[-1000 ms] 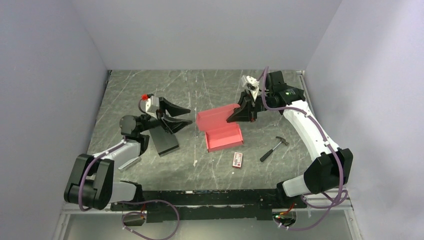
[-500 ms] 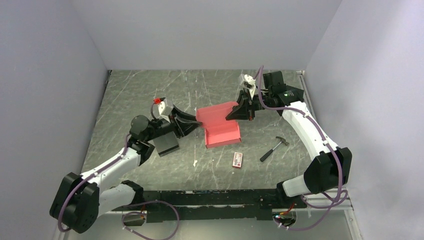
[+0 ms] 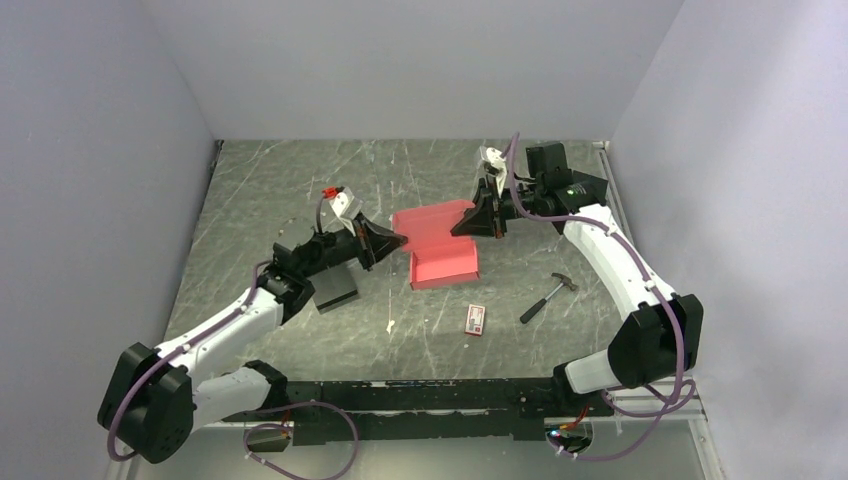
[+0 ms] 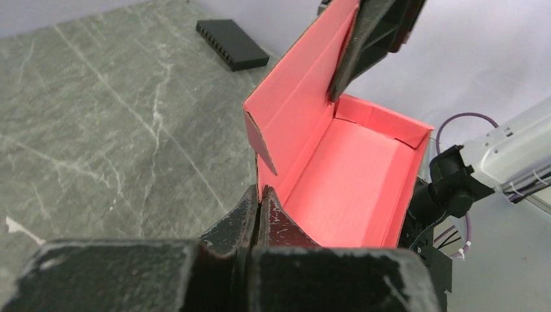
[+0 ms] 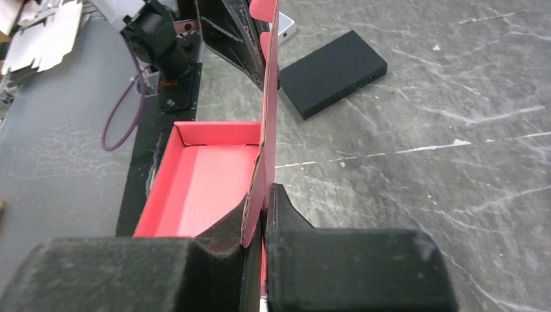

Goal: Fold the paper box

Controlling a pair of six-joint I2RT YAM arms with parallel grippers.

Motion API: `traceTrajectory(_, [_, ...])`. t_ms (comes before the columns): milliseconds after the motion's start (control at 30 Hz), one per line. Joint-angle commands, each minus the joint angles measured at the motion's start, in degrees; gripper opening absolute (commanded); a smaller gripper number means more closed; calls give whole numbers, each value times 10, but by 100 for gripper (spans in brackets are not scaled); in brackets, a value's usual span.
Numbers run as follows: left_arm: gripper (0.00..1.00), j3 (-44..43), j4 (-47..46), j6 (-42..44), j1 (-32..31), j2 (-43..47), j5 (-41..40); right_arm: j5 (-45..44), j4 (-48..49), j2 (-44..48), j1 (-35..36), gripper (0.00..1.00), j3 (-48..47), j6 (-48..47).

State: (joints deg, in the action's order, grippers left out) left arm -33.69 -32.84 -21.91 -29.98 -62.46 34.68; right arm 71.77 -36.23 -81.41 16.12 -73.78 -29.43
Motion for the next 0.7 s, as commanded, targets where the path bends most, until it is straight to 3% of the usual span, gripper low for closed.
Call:
traceTrajectory(0, [0, -56, 91, -7, -25, 9, -100, -74, 62, 21, 16, 0, 20, 39])
traceTrajectory(167, [0, -122, 233, -80, -62, -8, -260, -142, 134, 20, 27, 0, 48, 105])
traceTrajectory(367, [2, -181, 314, -174, -90, -55, -344, -190, 175, 18, 50, 0, 71, 137])
traceTrajectory(533, [22, -218, 377, -228, -90, -67, -372, -219, 185, 14, 56, 0, 79, 144])
traceTrajectory(600, [35, -204, 352, -232, -90, -53, -368, -218, 186, 14, 55, 0, 79, 144])
traceTrajectory(667, [54, -191, 342, -221, -90, -28, -368, -214, 185, 17, 53, 0, 79, 144])
